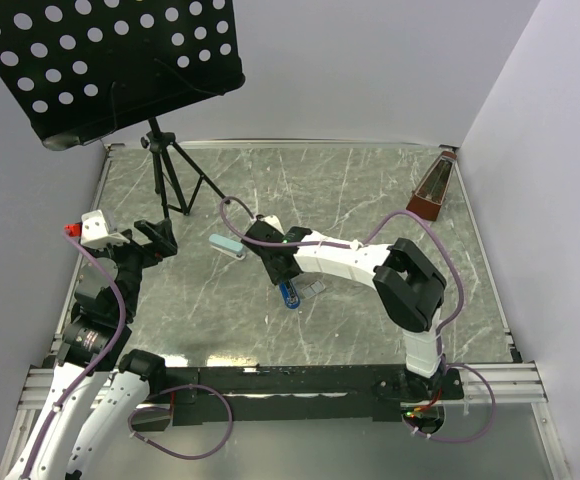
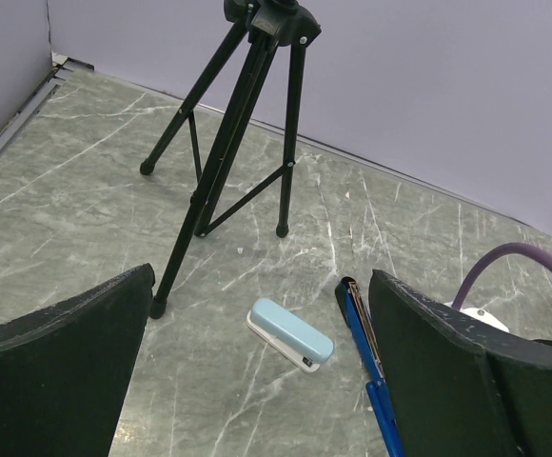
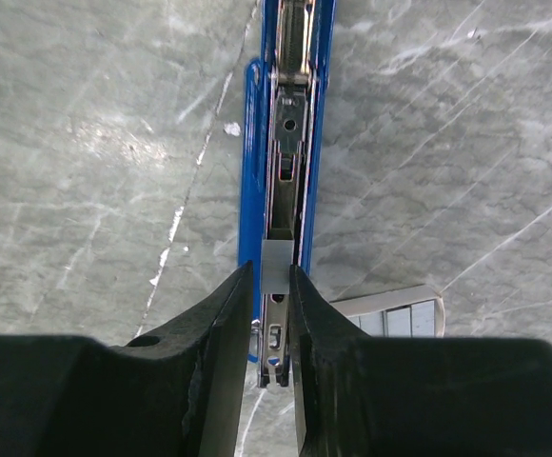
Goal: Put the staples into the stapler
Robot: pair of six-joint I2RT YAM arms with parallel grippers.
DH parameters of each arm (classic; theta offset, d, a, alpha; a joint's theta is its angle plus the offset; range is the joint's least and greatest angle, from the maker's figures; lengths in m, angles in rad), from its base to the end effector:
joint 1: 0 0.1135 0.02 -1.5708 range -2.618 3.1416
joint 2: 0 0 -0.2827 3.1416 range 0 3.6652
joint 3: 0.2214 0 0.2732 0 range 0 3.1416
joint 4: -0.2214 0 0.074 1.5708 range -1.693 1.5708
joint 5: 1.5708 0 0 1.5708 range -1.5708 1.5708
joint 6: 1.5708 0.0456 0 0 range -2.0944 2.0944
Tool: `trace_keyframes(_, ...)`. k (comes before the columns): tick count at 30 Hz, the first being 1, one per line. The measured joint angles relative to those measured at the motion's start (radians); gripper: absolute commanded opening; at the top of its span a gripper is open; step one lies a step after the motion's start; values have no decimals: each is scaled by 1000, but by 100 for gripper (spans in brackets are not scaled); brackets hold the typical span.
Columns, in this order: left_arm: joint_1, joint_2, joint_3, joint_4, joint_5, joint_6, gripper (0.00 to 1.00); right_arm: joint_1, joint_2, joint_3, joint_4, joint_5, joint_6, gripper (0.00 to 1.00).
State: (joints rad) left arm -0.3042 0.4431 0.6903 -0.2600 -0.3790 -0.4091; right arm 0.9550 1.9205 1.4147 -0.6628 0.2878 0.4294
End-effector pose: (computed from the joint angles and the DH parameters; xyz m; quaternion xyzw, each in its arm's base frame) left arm 0.1240 -0.0213 0.3566 -0.1688 0.6910 -0.1153 0.6934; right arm 0.2561 0.3396 0.1941 -0.2243 0.9439 0.0180 0.2419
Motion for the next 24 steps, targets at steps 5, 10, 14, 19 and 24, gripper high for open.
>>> trace_keyframes(5, 0, 0, 0, 0, 0, 0, 99, 0, 9, 1, -10, -1, 0, 29)
trace_keyframes(10, 0, 0, 0, 0, 1, 0, 99, 0, 9, 1, -9, -3, -2, 29)
trace_keyframes(14, 0, 0, 0, 0, 1, 0, 100, 1, 9, 1, -9, -6, -6, 29)
trace_keyframes(19, 0, 0, 0, 0, 1, 0, 99, 7, 10, 11, -11, -16, -11, 29)
trace_keyframes(24, 0, 0, 0, 0, 1, 0, 99, 11, 27, 34, -18, -8, -8, 30)
